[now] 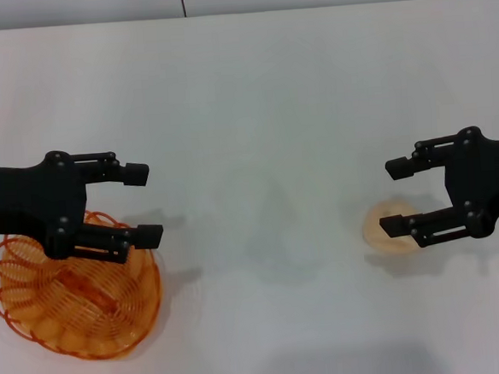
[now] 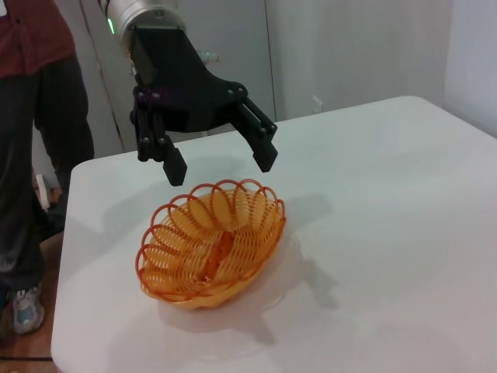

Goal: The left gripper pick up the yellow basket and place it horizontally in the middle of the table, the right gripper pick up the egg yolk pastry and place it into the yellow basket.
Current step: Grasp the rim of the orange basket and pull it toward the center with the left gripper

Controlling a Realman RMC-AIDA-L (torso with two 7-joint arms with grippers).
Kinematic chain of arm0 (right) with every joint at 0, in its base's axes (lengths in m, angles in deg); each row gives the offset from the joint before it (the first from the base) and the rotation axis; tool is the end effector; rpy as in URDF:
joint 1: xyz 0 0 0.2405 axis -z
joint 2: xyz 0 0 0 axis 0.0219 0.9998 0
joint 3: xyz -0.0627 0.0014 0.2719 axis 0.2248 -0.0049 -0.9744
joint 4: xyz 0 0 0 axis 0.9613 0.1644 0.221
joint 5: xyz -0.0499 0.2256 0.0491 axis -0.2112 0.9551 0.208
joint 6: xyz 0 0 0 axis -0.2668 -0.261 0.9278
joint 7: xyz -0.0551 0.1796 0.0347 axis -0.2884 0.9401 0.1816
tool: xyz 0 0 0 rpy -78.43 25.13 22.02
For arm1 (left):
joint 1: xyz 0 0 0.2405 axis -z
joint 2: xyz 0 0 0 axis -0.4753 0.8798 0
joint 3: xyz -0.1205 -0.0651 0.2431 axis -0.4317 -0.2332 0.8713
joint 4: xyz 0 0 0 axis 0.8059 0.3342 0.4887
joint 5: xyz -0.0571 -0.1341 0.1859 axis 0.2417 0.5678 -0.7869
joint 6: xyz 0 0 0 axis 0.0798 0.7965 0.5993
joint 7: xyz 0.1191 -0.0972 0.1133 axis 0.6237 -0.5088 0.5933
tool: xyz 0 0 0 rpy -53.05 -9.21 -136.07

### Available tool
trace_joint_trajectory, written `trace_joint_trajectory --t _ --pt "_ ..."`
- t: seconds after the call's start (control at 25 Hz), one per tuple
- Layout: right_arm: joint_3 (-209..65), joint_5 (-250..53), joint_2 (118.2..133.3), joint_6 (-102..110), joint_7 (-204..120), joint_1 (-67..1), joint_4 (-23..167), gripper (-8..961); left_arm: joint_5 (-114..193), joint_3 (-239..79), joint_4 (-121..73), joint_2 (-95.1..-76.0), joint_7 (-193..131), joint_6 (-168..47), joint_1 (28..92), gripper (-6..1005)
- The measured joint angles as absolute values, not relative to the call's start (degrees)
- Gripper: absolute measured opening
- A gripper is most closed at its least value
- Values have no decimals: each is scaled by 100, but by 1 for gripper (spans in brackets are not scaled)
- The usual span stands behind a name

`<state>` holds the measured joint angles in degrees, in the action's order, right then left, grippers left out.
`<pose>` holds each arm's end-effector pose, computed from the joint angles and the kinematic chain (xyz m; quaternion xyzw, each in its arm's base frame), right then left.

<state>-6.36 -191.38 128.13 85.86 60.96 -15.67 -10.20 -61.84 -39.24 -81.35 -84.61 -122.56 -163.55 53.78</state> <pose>0.1970 0.3321 -0.0068 -0.9845 0.1022 0.1066 0.0943 -0.2547 0.3326 0.0281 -0.9698 -0.1572 -0.1847 0.0248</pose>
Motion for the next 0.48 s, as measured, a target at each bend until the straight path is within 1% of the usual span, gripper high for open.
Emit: trace_joint_trajectory --t 0.48 --pt "-636 -19138 12813 8586 6090 -1567 -983 723 -6203 -3822 -8169 -8460 -12287 -16367 5378 877"
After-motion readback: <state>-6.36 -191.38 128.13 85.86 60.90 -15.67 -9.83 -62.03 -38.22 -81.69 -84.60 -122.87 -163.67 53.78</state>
